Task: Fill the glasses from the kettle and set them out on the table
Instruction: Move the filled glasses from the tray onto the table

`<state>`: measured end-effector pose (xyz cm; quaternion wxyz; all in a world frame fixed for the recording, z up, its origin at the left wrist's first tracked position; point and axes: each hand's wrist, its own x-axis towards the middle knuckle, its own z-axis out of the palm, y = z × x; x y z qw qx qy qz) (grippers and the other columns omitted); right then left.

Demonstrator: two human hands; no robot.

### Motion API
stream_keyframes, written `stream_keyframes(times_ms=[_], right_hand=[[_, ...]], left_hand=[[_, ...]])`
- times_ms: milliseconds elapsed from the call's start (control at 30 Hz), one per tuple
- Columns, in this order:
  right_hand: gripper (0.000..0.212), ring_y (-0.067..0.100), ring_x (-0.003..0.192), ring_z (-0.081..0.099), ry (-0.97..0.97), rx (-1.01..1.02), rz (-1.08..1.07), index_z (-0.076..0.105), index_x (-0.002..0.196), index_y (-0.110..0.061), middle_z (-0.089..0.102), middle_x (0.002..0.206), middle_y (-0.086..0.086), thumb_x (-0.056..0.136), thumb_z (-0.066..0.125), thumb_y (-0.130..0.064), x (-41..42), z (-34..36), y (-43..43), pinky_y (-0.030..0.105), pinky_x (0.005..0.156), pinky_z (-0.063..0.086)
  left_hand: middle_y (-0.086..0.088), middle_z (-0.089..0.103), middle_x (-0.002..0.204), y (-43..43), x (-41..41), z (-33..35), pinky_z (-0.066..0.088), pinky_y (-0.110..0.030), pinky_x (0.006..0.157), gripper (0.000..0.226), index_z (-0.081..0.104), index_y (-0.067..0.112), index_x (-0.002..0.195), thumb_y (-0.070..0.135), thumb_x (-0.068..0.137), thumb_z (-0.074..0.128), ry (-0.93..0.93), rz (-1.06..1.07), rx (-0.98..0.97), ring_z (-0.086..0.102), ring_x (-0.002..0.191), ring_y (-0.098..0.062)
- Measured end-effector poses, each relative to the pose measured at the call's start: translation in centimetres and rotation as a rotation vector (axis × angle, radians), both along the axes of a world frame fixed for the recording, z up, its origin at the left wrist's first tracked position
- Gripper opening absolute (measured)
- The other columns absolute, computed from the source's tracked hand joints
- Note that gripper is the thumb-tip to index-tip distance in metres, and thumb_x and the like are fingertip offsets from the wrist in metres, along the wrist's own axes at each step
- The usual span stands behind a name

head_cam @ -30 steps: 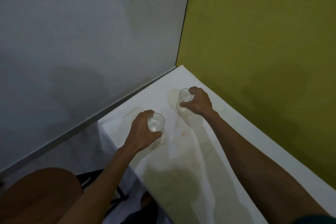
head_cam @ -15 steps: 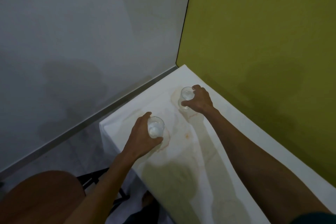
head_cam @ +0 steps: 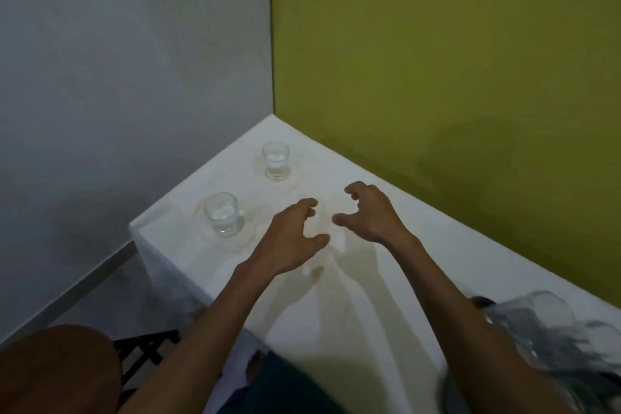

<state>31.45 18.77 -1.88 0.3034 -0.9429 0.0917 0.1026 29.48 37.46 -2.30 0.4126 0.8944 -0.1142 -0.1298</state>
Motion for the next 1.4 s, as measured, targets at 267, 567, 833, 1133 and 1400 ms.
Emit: stream_keyframes(times_ms=[267, 567, 833, 1133, 1400], right_hand=[[0.058, 0.027, 0.124, 0.053, -0.076, -0.118, -0.324, 0.062, 0.129, -0.022, 0.058, 0.138, 0.005, 0.076, 0.079, -0.042, -18.2, 3.7, -16.0, 0.045, 0.102, 0.046], [0.088, 0.037, 0.143, 0.031, 0.151, -0.251, -0.538, 0.038, 0.152, -0.023, 0.038, 0.156, 0.010, 0.077, 0.080, -0.041, -27.4, 3.1, -27.5, 0.051, 0.108, 0.032], [0.074, 0.031, 0.121, 0.056, 0.088, -0.092, -0.491, 0.044, 0.142, -0.016, 0.056, 0.137, 0.013, 0.078, 0.079, -0.028, -27.1, 0.5, -27.7, 0.040, 0.091, 0.051], [0.074, 0.025, 0.098, 0.062, -0.075, -0.173, -0.341, 0.055, 0.135, -0.019, 0.065, 0.125, 0.006, 0.069, 0.087, -0.030, -23.0, 7.2, -27.4, 0.033, 0.077, 0.049], [0.076, 0.028, 0.108, 0.063, -0.080, -0.089, -0.159, 0.056, 0.135, -0.014, 0.064, 0.129, 0.011, 0.068, 0.090, -0.027, -14.7, 6.7, -22.1, 0.034, 0.081, 0.053]], left_hand=[[0.002, 0.057, 0.135, -15.0, -10.4, 0.9, 0.049, -0.030, 0.097, 0.067, 0.046, 0.022, 0.140, 0.039, 0.081, 0.072, 0.084, -0.429, 0.053, 0.055, 0.119, -0.012], [-0.011, 0.028, 0.156, -30.3, -15.3, 0.2, 0.033, -0.040, 0.113, 0.090, 0.022, 0.015, 0.151, 0.036, 0.080, 0.072, -0.026, -0.514, 0.100, 0.028, 0.143, -0.027], [-0.015, 0.042, 0.145, -34.0, -15.5, -1.2, 0.040, -0.038, 0.104, 0.078, 0.033, 0.011, 0.146, 0.021, 0.079, 0.072, -0.055, -0.440, 0.141, 0.041, 0.133, -0.030], [-0.007, 0.062, 0.118, -29.0, -12.6, 4.7, 0.039, -0.020, 0.076, 0.072, 0.054, 0.015, 0.131, 0.029, 0.067, 0.083, -0.177, -0.377, 0.000, 0.056, 0.098, -0.015], [-0.003, 0.064, 0.117, -19.6, -12.4, 4.8, 0.046, -0.024, 0.081, 0.078, 0.054, 0.019, 0.131, 0.031, 0.062, 0.087, -0.181, -0.268, 0.063, 0.059, 0.101, -0.015]])
